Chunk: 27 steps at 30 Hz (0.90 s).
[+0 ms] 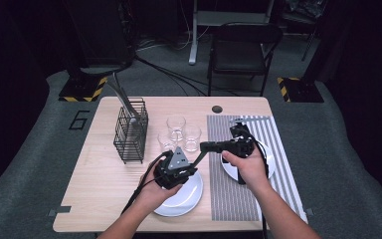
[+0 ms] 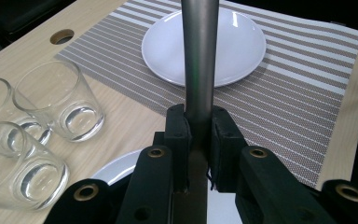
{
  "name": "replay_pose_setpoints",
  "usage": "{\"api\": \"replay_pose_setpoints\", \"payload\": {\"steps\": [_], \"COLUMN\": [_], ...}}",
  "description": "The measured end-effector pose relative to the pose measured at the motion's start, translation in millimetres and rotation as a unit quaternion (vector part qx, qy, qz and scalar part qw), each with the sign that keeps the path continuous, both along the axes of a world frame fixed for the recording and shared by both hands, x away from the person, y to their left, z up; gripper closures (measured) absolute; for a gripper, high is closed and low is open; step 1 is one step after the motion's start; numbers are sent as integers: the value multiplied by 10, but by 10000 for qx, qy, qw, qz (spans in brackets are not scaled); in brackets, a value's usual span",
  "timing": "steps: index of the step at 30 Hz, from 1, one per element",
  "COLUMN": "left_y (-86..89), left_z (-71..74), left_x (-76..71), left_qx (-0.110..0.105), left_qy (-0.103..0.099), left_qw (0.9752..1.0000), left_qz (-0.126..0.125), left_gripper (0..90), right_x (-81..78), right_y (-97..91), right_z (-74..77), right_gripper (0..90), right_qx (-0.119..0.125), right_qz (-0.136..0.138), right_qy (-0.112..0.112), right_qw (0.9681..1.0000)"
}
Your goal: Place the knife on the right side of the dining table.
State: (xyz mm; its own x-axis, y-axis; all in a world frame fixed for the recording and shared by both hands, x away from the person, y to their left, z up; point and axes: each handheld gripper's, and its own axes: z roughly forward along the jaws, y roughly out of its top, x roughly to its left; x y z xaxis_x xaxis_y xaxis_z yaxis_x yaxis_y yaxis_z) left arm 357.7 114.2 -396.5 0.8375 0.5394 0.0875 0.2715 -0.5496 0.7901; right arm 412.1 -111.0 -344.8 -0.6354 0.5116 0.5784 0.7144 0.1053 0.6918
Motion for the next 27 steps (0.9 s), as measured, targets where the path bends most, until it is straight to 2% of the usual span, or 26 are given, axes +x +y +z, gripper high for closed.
{"api": "replay_pose_setpoints", "payload": {"steps": [5,20,24,27], "left_y": [-15,-66,-85,-89], "left_z": [19,20,32,47], "left_x": [10,42,71,96], "left_qx": [44,136,46,-12], "left_qy": [6,-33,-27,53], "left_qw": [10000,9999,9999,10000], "left_qz": [-17,-83,-94,-44], "left_gripper": [797,797,795,780], "right_x": [10,14,12,19], "right_y": [-48,-119,-147,-166], "right_z": [4,-13,2,11], "right_gripper": [793,831,834,837], "right_qx": [5,-49,-17,32], "right_qz": [-5,92,-7,-159], "right_qy": [74,156,139,156], "right_qw": [10000,9998,9999,9997]}}
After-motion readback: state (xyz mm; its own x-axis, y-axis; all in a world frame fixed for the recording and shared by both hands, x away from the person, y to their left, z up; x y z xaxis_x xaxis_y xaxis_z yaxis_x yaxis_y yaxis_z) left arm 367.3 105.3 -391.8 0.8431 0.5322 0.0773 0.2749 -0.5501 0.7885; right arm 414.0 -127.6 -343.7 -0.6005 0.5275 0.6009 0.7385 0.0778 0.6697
